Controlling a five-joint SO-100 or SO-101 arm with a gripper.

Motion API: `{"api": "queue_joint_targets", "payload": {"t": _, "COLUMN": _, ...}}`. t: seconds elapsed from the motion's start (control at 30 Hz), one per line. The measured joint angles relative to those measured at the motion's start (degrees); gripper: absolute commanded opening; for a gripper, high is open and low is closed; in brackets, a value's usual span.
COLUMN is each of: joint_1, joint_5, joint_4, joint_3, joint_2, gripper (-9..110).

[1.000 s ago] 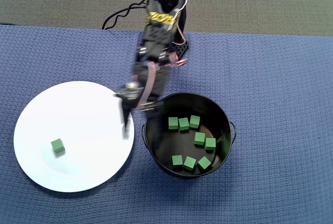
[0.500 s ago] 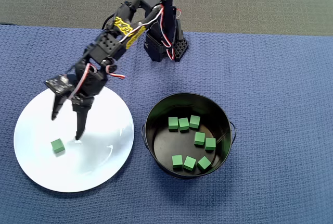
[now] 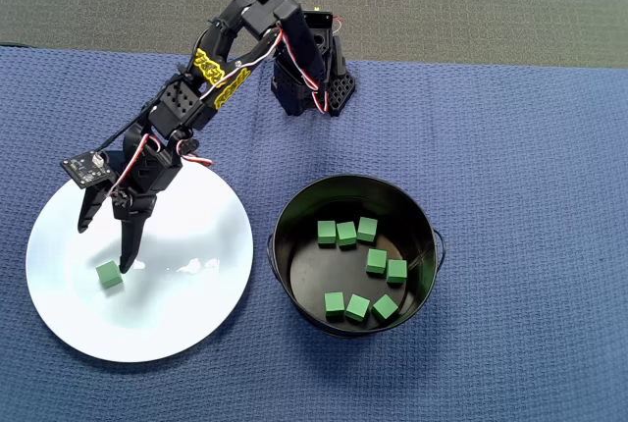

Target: Pick up the green cubes from the white plate and place them in the black recipient

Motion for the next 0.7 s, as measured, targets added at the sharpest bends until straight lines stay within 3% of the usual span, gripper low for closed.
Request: {"api": "queue_joint_targets", "payload": {"t": 0.7, "joint_1": -4.4, "joint_5": 0.4, "joint_4": -7.6, "joint_3": 2.3, "joint_2": -6.3, "gripper": 35}}
